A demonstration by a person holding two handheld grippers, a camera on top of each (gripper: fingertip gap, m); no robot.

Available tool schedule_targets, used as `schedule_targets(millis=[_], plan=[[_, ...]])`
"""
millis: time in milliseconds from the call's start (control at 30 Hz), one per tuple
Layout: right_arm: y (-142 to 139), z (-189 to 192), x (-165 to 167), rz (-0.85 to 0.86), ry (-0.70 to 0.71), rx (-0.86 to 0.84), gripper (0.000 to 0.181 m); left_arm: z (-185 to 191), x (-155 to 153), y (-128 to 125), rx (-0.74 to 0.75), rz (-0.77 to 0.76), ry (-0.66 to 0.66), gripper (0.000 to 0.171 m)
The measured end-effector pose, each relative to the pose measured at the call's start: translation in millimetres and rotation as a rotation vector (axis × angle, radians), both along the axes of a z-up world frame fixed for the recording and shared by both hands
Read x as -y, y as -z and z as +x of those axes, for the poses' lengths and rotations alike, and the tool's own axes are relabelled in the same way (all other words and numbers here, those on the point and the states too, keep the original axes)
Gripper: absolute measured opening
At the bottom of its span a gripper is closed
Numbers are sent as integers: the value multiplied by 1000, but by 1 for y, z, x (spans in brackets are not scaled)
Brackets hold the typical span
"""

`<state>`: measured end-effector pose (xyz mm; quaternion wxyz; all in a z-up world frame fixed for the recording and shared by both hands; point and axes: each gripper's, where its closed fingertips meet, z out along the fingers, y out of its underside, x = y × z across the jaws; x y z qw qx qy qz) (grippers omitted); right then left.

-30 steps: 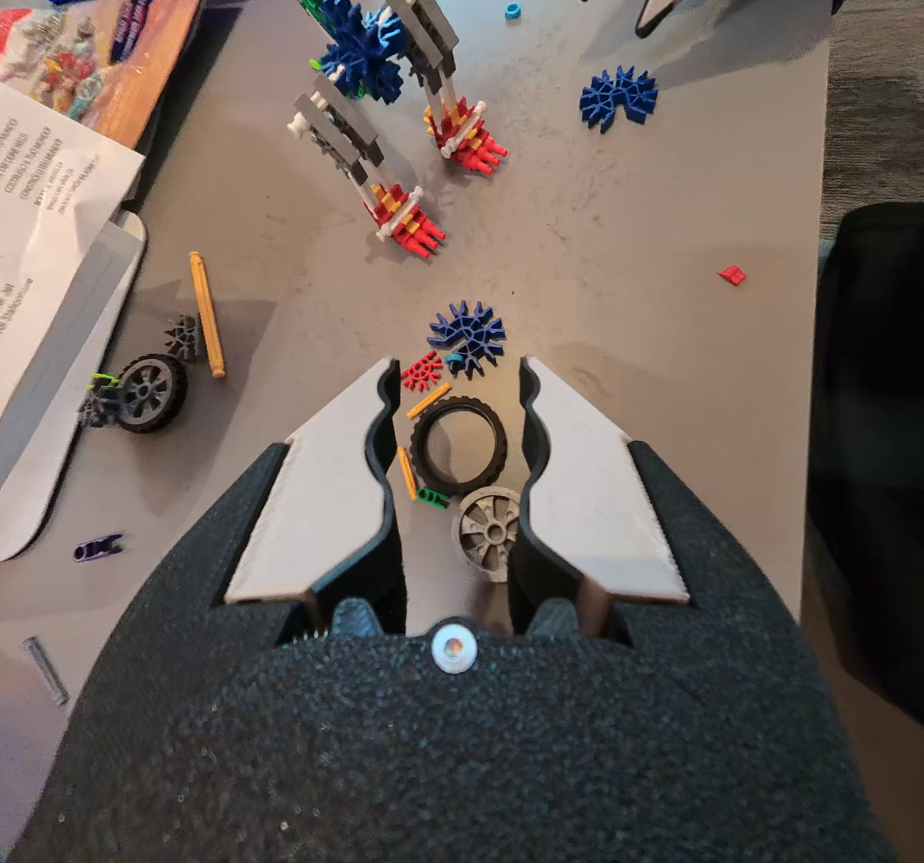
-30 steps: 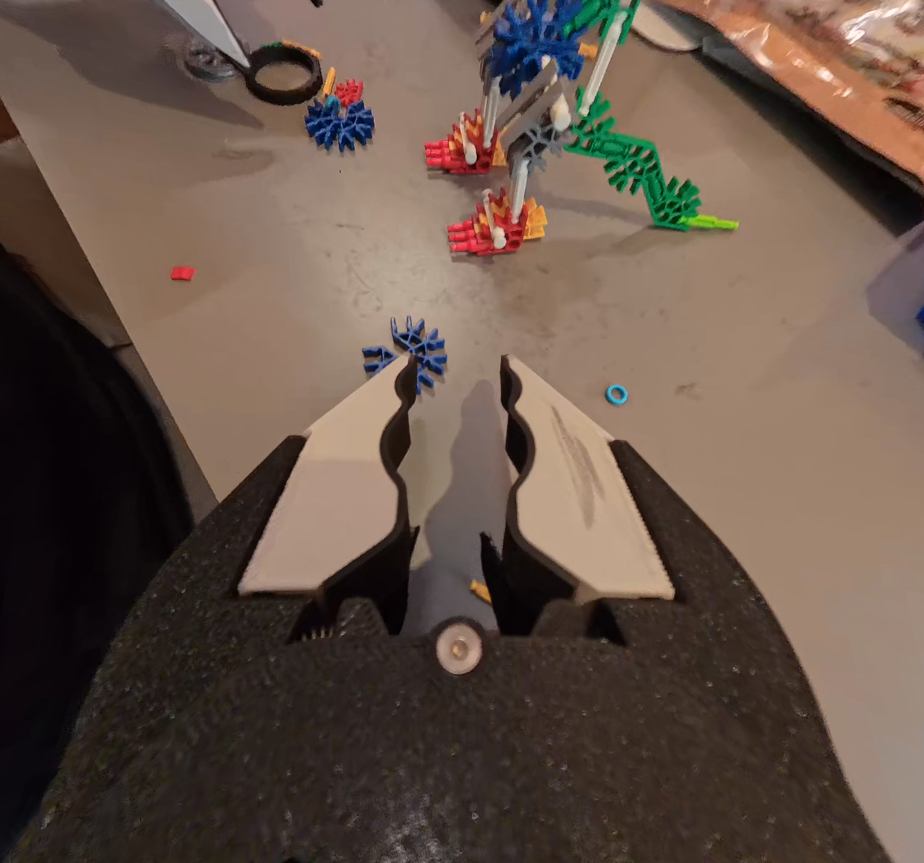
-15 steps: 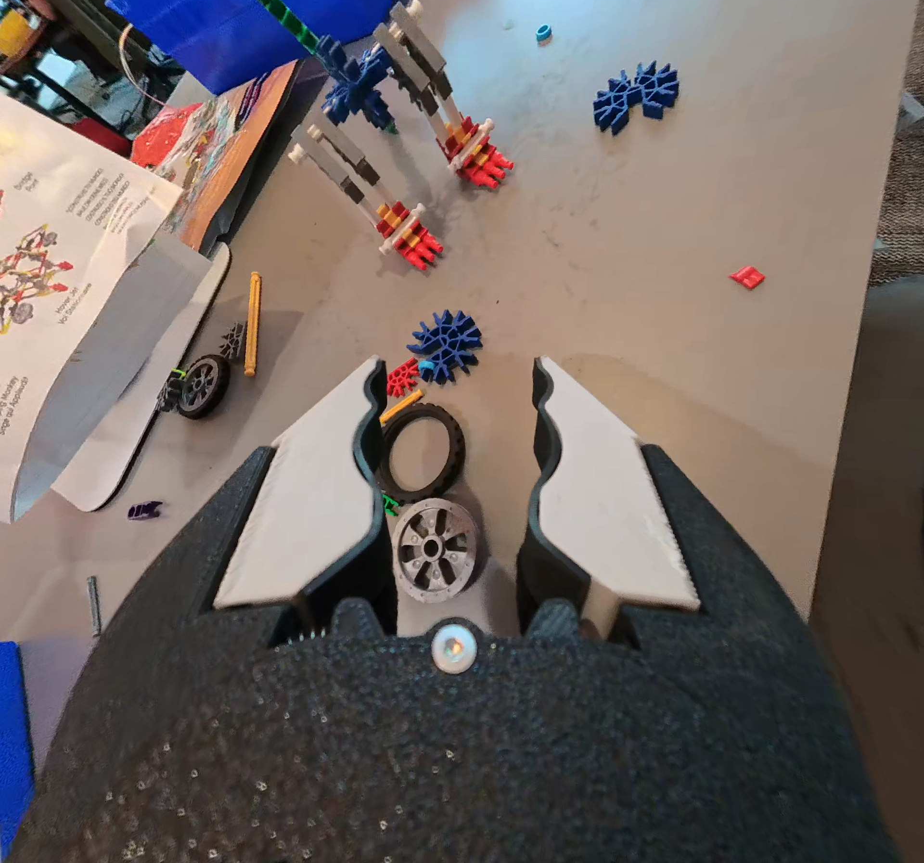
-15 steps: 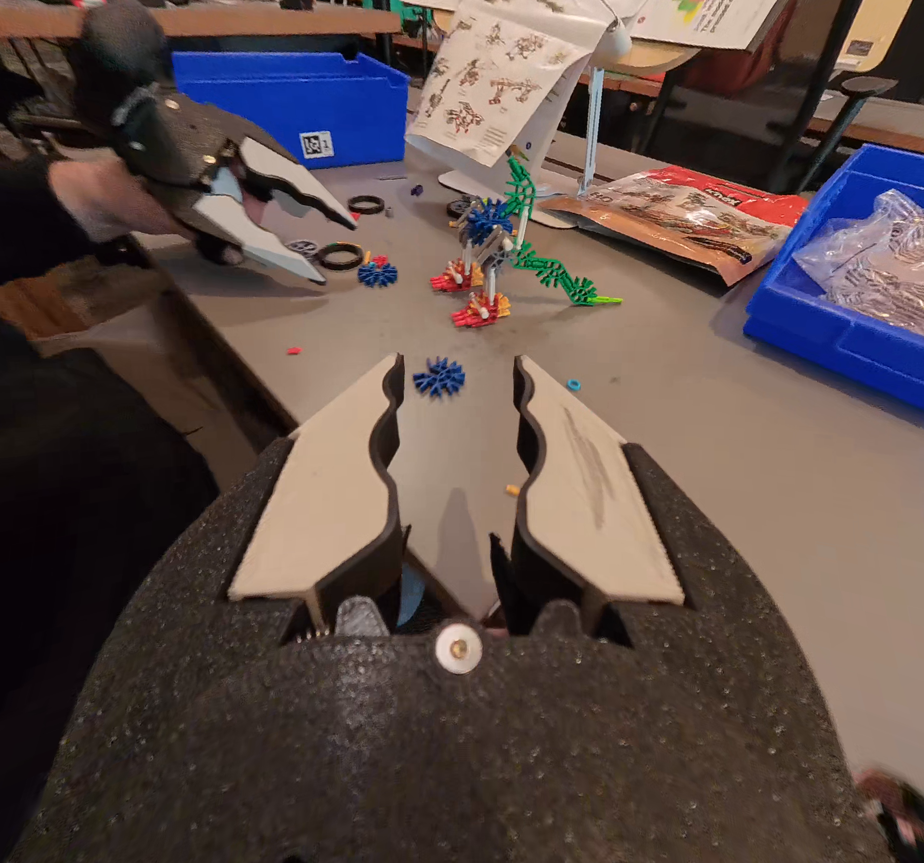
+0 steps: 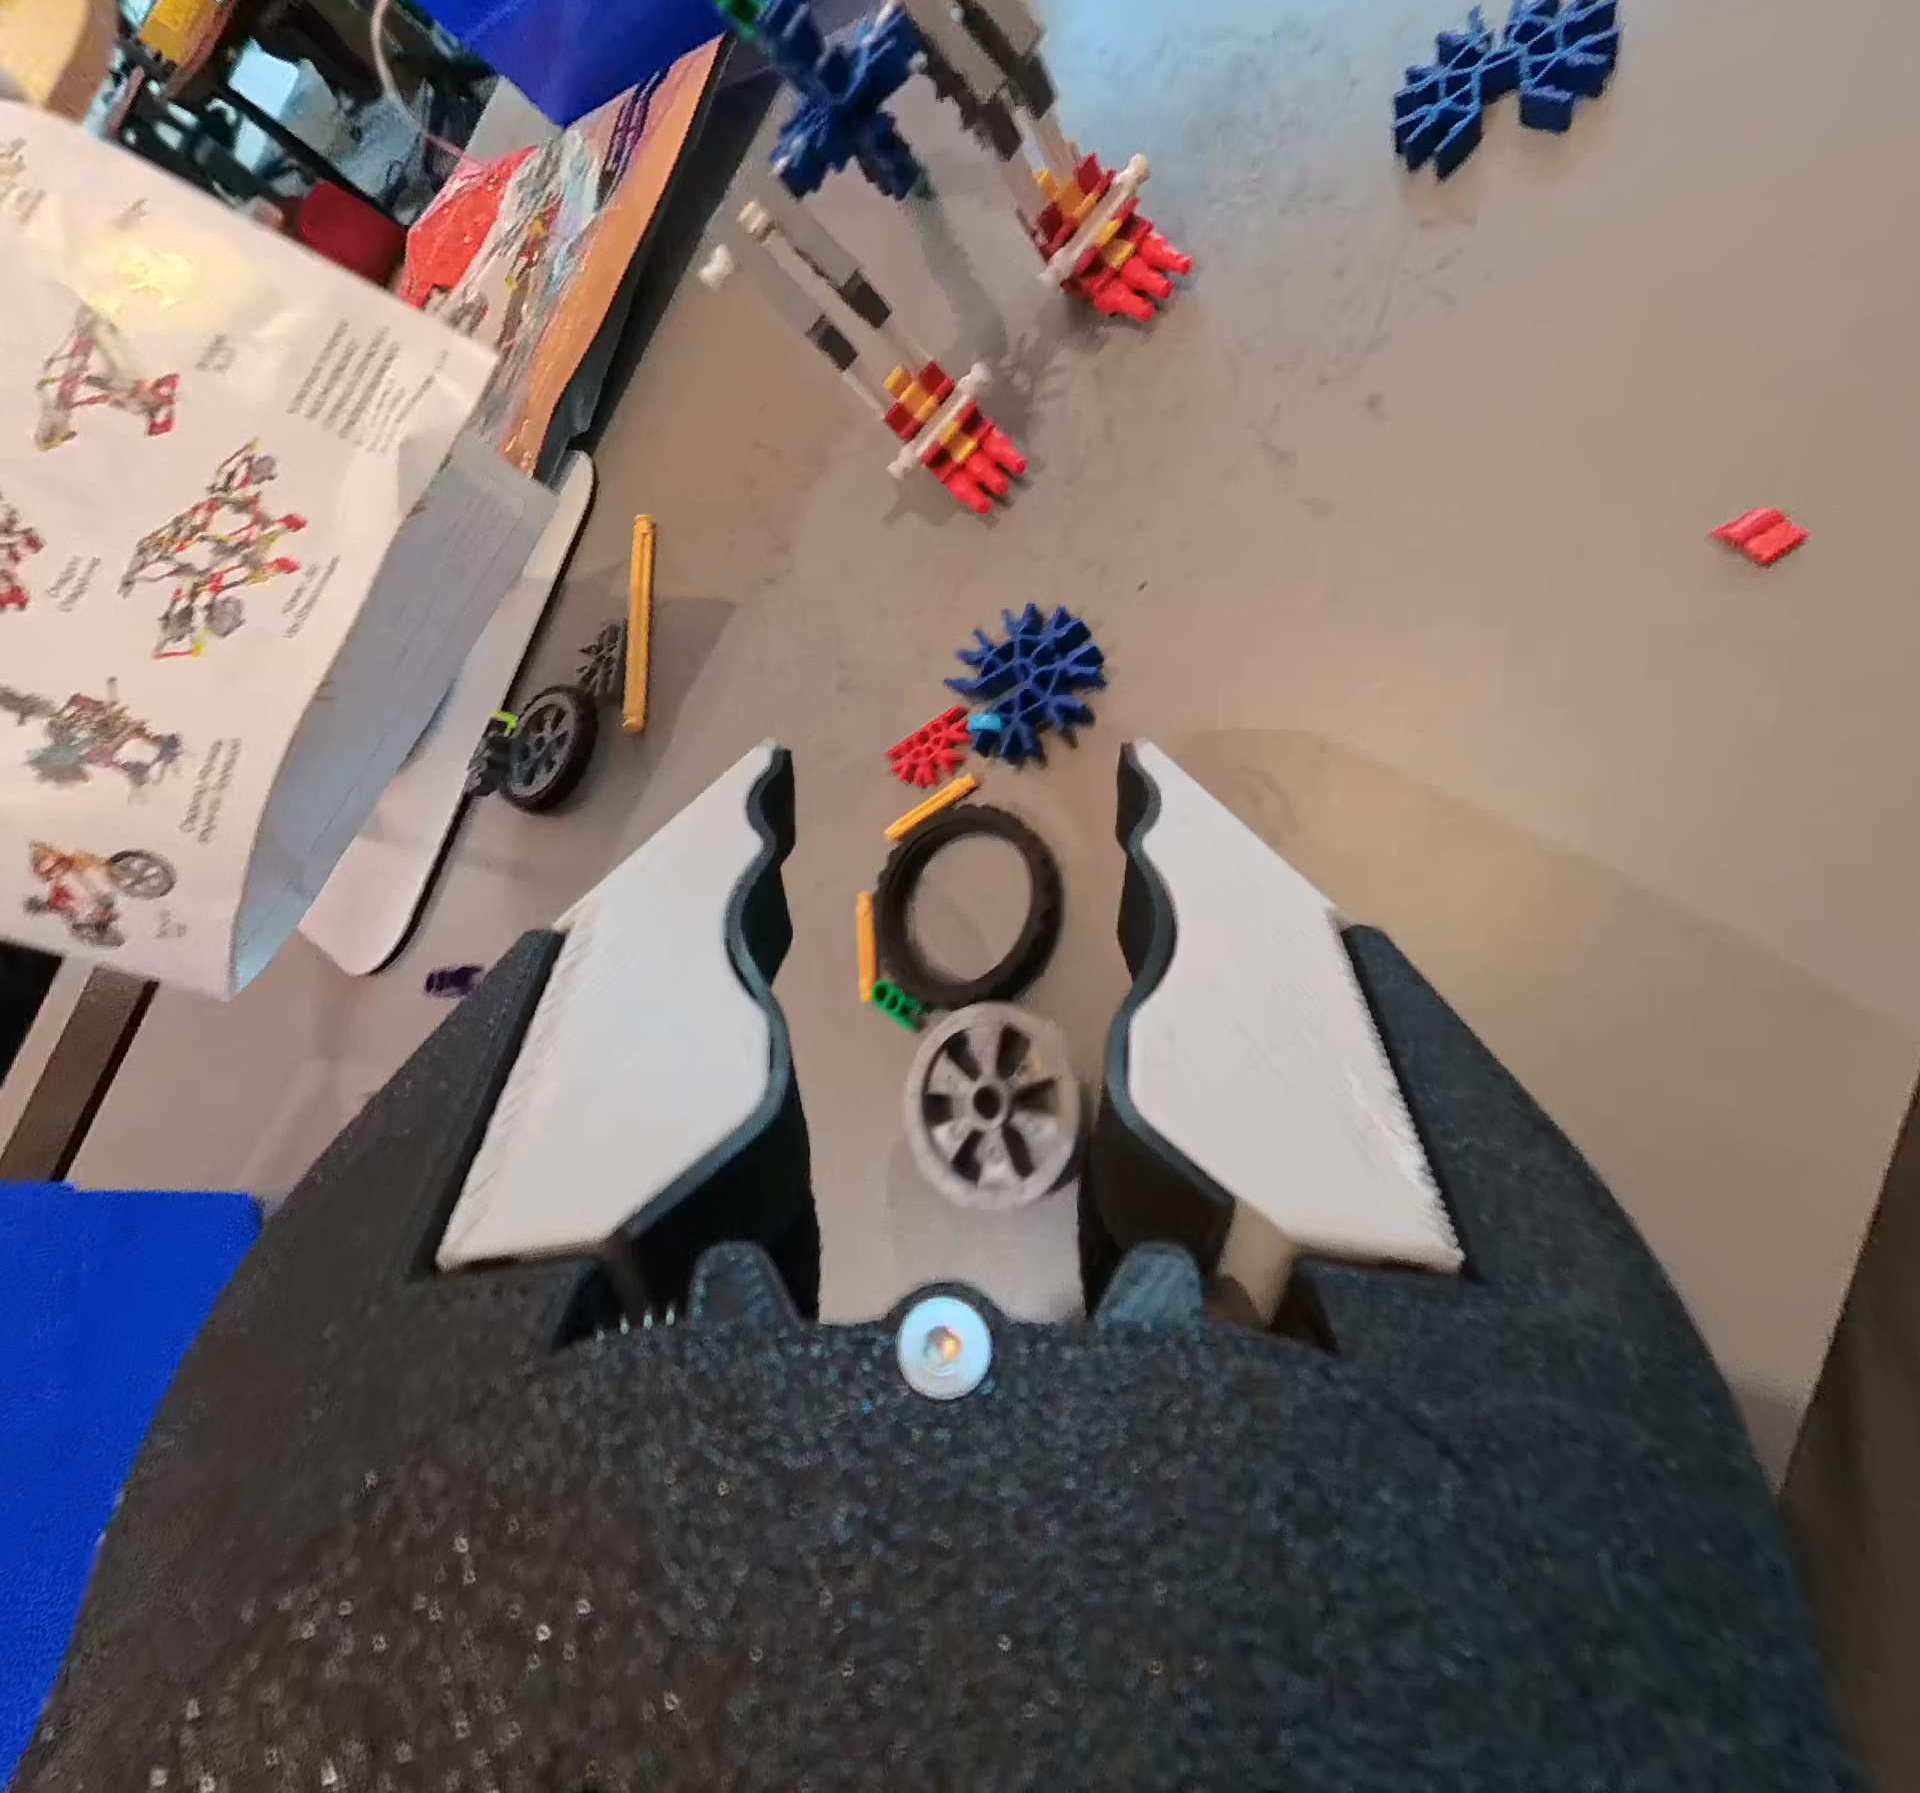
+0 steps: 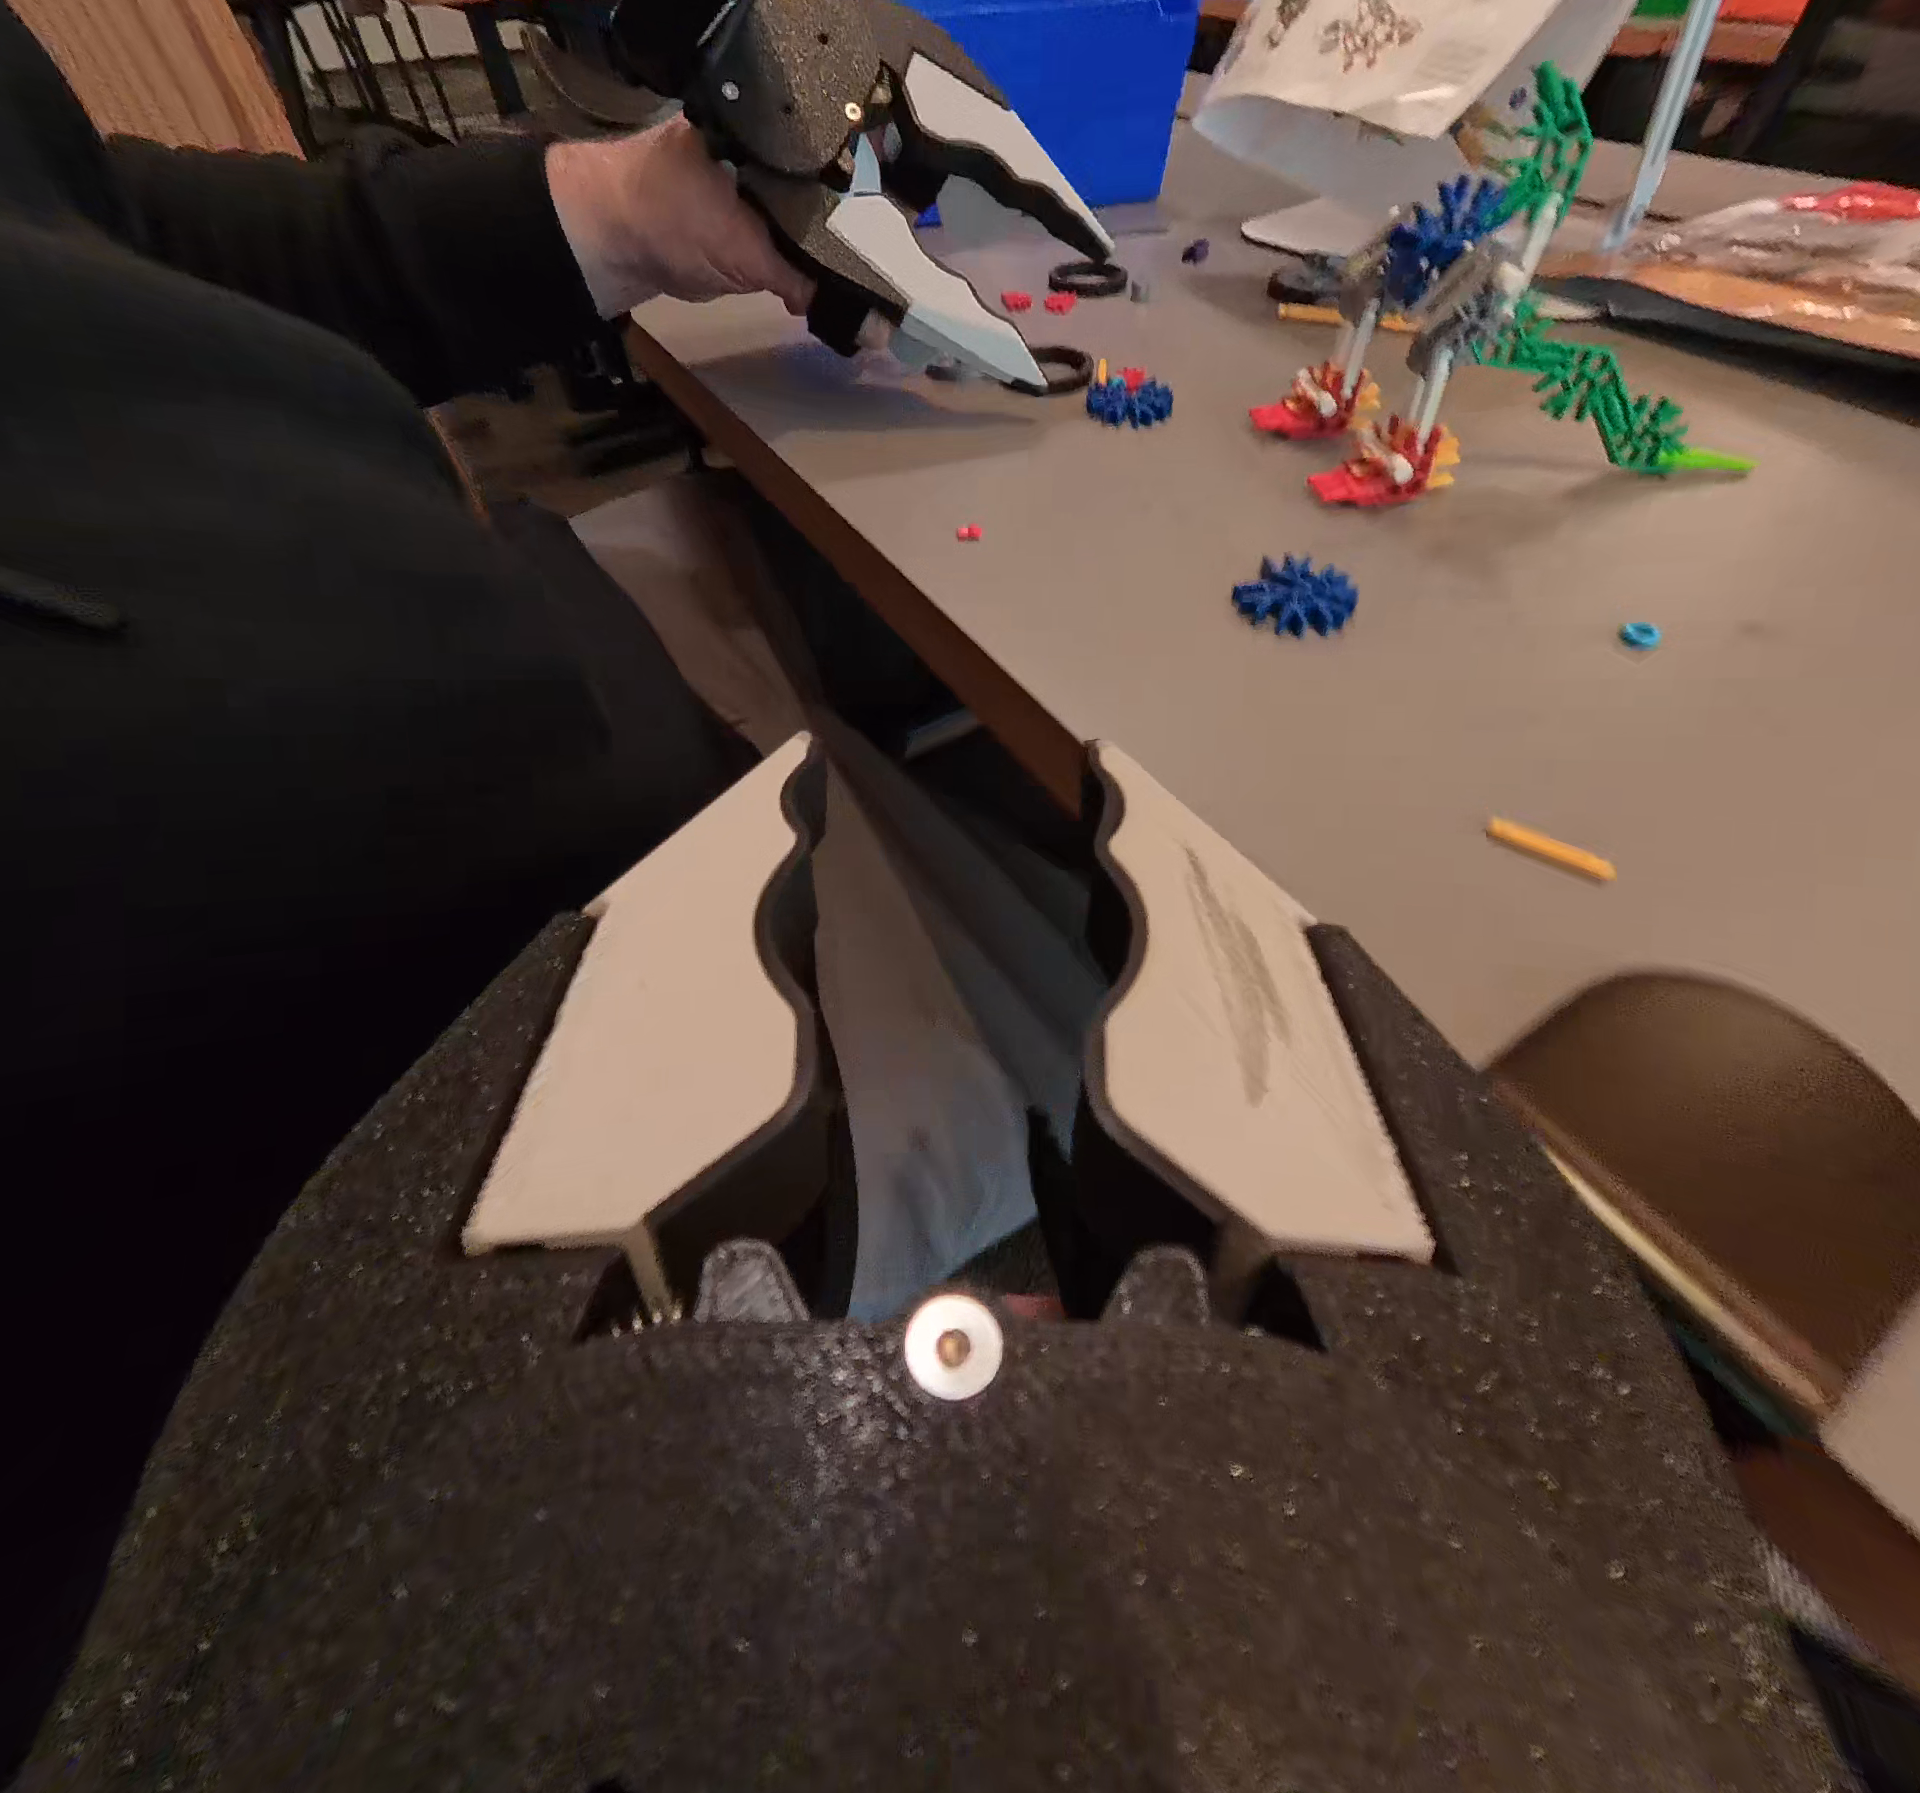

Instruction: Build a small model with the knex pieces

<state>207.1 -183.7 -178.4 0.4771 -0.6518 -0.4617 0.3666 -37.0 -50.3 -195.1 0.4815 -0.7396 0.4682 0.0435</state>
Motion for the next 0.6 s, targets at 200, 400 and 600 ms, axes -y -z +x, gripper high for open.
schedule_targets(millis=[200,400,600], plan=[[-6,-42,-35,89,9,96,52,-38,8,-9,-14,-62,-35,57],[-6,-88,-69,135,3,188,44,-66,20,-9,39,-141,-37,54],[8,-132,-92,92,-7,293,45,-74,30,3,68,-271,31,54]])
